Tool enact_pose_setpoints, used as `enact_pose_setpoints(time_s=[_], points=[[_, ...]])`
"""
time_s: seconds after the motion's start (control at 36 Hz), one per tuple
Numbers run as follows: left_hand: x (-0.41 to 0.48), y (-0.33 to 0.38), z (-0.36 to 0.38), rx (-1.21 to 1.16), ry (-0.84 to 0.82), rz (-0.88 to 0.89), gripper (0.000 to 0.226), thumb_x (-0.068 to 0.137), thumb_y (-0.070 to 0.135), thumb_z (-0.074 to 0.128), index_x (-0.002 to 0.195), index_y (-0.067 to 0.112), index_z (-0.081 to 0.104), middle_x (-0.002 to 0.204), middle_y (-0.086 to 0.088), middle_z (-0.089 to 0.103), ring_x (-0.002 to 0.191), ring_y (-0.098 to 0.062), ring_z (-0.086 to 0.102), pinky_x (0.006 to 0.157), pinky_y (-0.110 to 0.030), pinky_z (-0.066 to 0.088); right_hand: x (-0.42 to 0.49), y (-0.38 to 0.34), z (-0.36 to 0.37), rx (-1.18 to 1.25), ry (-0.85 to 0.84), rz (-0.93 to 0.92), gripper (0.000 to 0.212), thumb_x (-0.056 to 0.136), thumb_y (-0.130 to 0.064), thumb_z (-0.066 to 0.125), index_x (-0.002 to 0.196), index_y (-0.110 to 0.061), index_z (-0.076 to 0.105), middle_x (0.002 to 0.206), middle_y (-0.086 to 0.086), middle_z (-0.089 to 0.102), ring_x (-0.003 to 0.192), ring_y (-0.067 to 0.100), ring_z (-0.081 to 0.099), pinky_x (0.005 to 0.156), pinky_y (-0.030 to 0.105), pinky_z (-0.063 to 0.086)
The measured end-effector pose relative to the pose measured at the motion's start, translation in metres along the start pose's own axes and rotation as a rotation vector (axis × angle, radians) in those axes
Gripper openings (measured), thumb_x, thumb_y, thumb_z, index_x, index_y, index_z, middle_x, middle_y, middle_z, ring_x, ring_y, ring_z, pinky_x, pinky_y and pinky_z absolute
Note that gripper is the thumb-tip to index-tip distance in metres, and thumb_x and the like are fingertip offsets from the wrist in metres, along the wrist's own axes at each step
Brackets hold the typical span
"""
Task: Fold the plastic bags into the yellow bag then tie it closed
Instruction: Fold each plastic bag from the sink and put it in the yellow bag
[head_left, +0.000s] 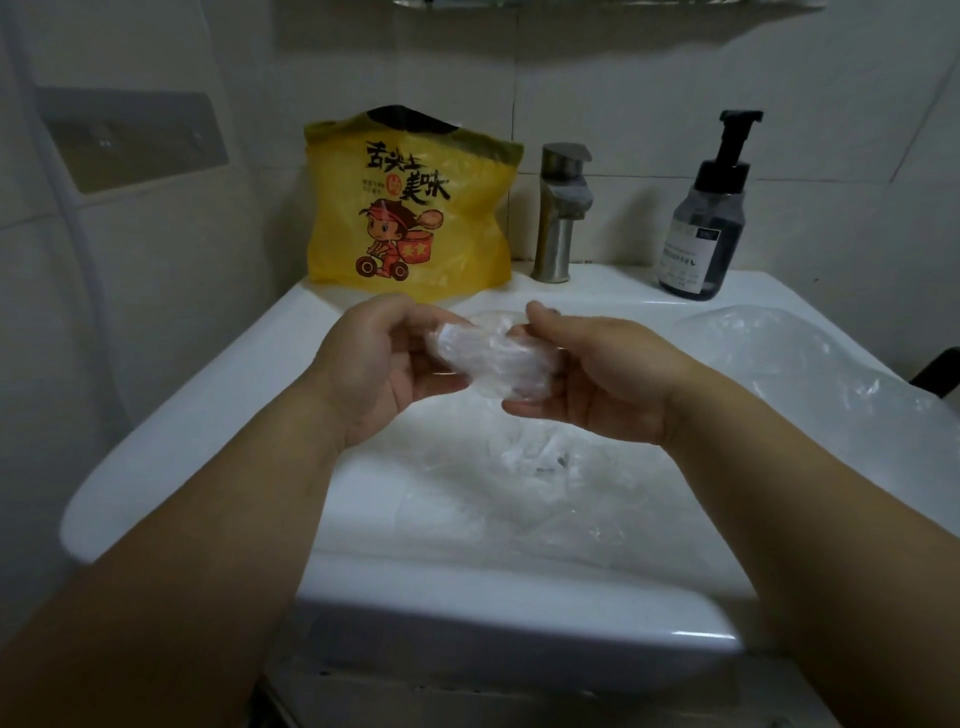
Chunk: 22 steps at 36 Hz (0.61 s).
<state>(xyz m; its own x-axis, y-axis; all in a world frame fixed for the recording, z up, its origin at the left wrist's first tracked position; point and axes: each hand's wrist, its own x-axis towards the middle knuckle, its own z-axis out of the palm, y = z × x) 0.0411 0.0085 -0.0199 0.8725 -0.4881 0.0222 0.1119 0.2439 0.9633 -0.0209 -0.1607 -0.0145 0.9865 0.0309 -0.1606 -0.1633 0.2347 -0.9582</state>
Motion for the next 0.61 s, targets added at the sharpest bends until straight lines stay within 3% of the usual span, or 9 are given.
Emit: enact_pose_setpoints(time_s=[0.08,0.17,0.25,0.33,0.47,0.61], points=[[0.002,-0.003,0.001,0.135,0.069,-0.007,0.035,0.097,0.027,0.05,0.075,0.004,0.063,0.067,-0.005,0.066,0.065,-0.015,0.066,0.058,-0.026,0.058,0.0,0.003,0.001,-0.085,0.04,-0.098,0.015,0.092,-0.012,0.057,0.093,-0.001,0.067,0.093,0.012,0.07,0.074,0.018,0.07,0.069,0.028,0.06],[0.002,-0.008,0.0,0.397,0.094,0.075,0.011,0.085,0.013,0.07,0.074,0.011,0.067,0.079,-0.004,0.069,0.076,-0.016,0.067,0.064,-0.022,0.057,0.002,0.005,0.001,-0.16,0.066,-0.147,0.008,0.085,0.003,0.062,0.089,-0.001,0.068,0.094,0.01,0.068,0.07,0.016,0.07,0.064,0.024,0.058],[0.001,-0.01,-0.003,0.47,0.071,0.085,0.019,0.077,-0.002,0.074,0.077,0.016,0.069,0.101,-0.011,0.067,0.089,-0.025,0.067,0.072,-0.025,0.058,0.003,0.006,-0.001,-0.241,0.105,-0.17,0.018,0.08,0.009,0.065,0.094,-0.003,0.067,0.104,0.01,0.066,0.076,0.02,0.069,0.066,0.024,0.058],[0.0,-0.009,-0.006,0.556,0.063,0.118,0.03,0.073,-0.002,0.077,0.085,0.024,0.071,0.098,-0.009,0.067,0.092,-0.031,0.066,0.085,-0.035,0.058,0.004,0.006,-0.002,-0.301,0.112,-0.202,0.03,0.077,0.013,0.067,0.102,-0.004,0.066,0.112,0.009,0.066,0.087,0.024,0.068,0.071,0.025,0.059],[-0.002,-0.01,-0.007,0.619,0.047,0.175,0.035,0.072,0.002,0.08,0.093,0.028,0.071,0.108,0.007,0.068,0.094,-0.013,0.067,0.075,-0.019,0.054,0.003,0.007,-0.004,-0.563,0.153,-0.255,0.051,0.077,0.005,0.072,0.124,-0.013,0.062,0.123,-0.006,0.06,0.108,0.015,0.062,0.088,0.023,0.052],[0.001,-0.014,-0.008,0.729,0.069,0.27,0.034,0.075,0.004,0.079,0.099,0.026,0.07,0.127,0.013,0.058,0.105,-0.009,0.062,0.085,-0.019,0.05,0.005,0.009,-0.004,-0.774,0.17,-0.317,0.056,0.079,-0.002,0.073,0.131,-0.019,0.058,0.112,-0.01,0.058,0.083,0.003,0.063,0.061,0.006,0.049]])
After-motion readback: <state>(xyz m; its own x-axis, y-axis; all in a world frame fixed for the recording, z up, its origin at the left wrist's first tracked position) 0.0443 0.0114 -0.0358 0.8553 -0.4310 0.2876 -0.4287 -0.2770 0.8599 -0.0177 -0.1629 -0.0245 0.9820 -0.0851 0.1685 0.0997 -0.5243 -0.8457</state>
